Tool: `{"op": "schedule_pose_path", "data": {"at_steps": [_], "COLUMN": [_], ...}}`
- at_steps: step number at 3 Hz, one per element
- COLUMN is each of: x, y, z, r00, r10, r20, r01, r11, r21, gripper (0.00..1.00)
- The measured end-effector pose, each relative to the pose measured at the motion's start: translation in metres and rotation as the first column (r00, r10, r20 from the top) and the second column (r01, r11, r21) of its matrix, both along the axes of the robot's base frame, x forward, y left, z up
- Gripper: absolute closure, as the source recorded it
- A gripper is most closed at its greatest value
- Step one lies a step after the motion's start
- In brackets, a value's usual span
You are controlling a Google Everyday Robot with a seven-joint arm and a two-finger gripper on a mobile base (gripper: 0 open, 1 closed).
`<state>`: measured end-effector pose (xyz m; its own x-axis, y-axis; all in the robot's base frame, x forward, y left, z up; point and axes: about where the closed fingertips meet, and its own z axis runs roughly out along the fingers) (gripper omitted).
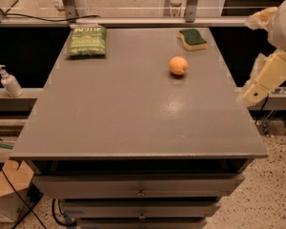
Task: Move sponge near green jalapeno chip bag
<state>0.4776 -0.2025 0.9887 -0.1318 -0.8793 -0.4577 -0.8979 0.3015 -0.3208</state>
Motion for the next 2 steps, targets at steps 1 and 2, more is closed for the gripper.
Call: {"op": "schedule_pose_path", "data": {"at_steps": [1, 2], "x": [0.034, 0.069], "y": [0.002, -0.008], "z": [0.002, -0.004], "r00": [0.9974, 0.9967], "r10": [0.001, -0.026], "r20": [0.072, 0.077], "r01": [-0.008, 0.015], "r11": [0.995, 0.99], "r21": [0.096, 0.141], "gripper": [0.0, 0.0]}}
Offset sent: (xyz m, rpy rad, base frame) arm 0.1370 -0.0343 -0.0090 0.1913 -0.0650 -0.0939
